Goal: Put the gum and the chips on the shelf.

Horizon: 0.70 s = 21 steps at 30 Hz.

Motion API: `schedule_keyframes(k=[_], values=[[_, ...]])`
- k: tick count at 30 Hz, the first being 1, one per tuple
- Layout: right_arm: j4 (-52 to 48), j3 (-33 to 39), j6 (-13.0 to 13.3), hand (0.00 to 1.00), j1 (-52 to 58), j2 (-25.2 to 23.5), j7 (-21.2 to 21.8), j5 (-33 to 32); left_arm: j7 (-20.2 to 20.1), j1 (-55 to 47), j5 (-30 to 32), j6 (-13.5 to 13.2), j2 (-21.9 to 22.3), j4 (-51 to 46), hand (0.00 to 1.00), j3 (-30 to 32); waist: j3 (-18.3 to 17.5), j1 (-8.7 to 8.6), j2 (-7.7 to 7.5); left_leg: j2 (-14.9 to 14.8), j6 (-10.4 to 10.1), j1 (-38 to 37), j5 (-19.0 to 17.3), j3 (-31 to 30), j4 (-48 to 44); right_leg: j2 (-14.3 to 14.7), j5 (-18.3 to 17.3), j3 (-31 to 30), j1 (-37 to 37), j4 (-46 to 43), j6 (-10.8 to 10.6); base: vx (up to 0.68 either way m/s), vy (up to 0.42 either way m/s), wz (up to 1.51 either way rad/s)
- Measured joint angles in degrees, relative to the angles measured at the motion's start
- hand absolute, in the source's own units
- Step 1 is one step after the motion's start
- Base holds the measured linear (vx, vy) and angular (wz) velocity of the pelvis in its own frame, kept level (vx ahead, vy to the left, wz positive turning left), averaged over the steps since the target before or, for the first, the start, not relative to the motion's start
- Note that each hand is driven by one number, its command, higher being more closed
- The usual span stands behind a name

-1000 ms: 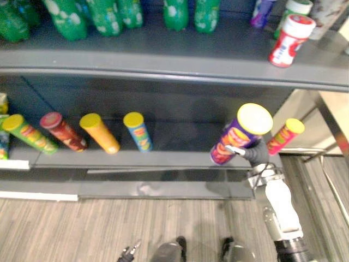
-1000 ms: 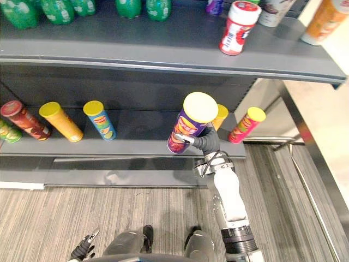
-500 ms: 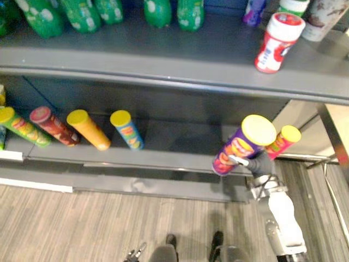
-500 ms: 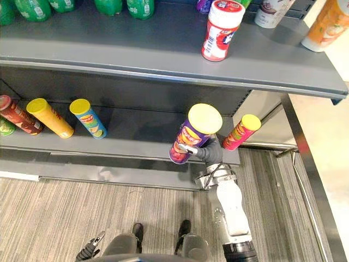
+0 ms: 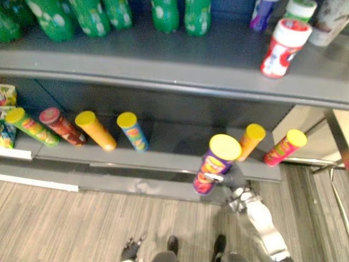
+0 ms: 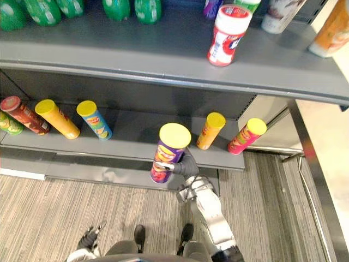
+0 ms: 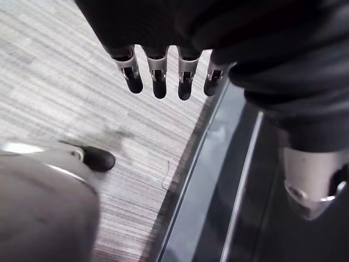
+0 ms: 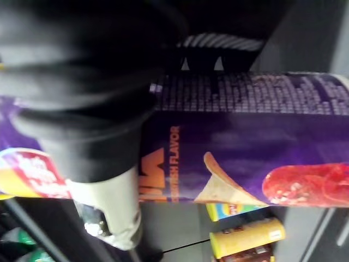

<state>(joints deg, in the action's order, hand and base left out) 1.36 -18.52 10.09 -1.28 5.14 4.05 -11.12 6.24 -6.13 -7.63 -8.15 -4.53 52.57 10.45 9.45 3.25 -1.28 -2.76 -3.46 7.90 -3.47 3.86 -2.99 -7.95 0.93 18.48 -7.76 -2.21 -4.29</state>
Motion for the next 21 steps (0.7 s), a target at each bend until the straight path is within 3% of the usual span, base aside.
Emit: schedule_keyframes(k=[2, 5, 9, 15, 21], values=[[2.88, 0.05, -0.02, 1.00, -4.06, -0.05, -2.31, 2.38, 0.55, 1.35, 0.01, -0.74, 0.60, -1.98, 0.00, -2.37, 1.46, 0.58, 1.29, 0.30, 0.00, 2.04, 0.00, -0.19, -2.61, -0.80, -0.24, 0.15, -1.25, -2.30, 0.18, -0.06, 0.057, 0.36], [7.17, 0.41, 0.07, 1.00, -13.74, -0.62, -6.64, 5.86, 2.27, 3.32, 0.07, -1.74, 0.68, -5.99, 0.00, -6.10, 5.21, 1.16, 2.71, 1.49, 0.04, 5.18, 0.02, -1.92, -6.06, -3.24, -3.38, 1.48, -4.58, -9.04, -0.02, -0.12, 0.043, 0.44], [12.08, 3.65, 0.09, 1.00, -25.75, -2.15, -11.84, 11.03, 3.55, 5.32, -0.08, -2.42, 0.10, -9.92, 0.00, -8.46, 10.48, 2.81, 3.45, 1.97, 0.53, 9.22, 0.46, -2.60, -7.35, -5.34, -5.37, 2.55, -9.31, -15.28, 0.44, -0.18, -0.003, 0.32], [20.07, 14.58, -0.10, 1.00, -41.02, -1.09, -19.83, 13.55, 5.12, 6.41, -0.67, -3.20, -0.31, -16.31, 0.00, -9.33, 13.93, 4.88, 4.82, 2.11, 0.95, 14.90, 2.65, -1.50, -9.15, -7.27, -6.19, 2.95, -15.64, -20.35, 0.79, -0.10, -0.013, 0.15], [24.68, 21.31, -0.39, 1.00, -48.66, 0.04, -25.51, 13.66, 6.46, 7.74, -0.97, -3.86, -0.58, -18.01, 0.00, -12.48, 15.06, 5.15, 6.08, 2.20, 0.99, 19.20, 2.70, -2.84, -11.72, -7.94, -7.08, 3.40, -19.47, -23.52, 1.67, -0.03, -0.036, 0.09]])
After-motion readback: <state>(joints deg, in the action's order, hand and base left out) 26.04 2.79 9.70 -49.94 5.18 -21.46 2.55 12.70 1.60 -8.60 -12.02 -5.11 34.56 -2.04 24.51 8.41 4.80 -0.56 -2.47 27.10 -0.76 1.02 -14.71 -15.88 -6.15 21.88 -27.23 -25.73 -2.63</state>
